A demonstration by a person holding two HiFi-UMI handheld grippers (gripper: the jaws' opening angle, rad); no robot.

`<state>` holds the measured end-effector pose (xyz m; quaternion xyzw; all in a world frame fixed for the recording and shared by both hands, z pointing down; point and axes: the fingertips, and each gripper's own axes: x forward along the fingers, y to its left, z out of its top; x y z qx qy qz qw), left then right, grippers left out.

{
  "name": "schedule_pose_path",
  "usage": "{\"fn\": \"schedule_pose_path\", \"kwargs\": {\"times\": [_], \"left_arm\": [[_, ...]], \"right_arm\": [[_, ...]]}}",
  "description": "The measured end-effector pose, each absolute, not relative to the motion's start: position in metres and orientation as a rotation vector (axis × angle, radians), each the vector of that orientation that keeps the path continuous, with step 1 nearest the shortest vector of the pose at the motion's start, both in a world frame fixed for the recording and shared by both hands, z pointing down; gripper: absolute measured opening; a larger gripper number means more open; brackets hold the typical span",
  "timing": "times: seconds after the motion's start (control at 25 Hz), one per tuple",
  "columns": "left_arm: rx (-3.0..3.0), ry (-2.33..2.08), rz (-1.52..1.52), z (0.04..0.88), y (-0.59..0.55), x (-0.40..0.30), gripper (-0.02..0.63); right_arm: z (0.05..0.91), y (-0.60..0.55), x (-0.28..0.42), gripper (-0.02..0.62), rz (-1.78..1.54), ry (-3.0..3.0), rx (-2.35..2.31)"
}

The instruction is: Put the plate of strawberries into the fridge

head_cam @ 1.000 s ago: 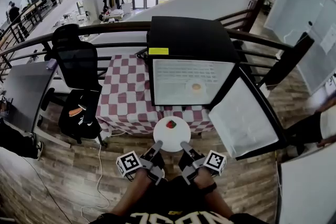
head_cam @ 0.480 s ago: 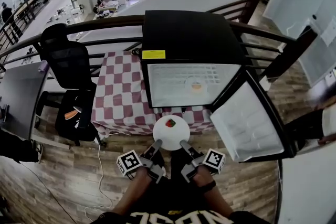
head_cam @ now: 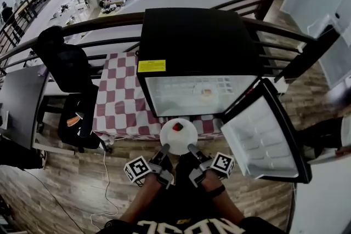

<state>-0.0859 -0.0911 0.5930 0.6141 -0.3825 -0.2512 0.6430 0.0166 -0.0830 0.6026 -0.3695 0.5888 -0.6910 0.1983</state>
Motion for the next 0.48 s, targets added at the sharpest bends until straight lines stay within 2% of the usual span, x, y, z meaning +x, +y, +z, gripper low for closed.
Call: {"fn": "schedule_pose_path", "kwargs": {"times": [0.48], "left_arm": [[1.365,-0.912,-0.542,0.634,-0.150,-0.072,0.032]], "right_arm": [[0.639,-0.147,0.029,0.031,-1.895,1.699,-1.079]]}}
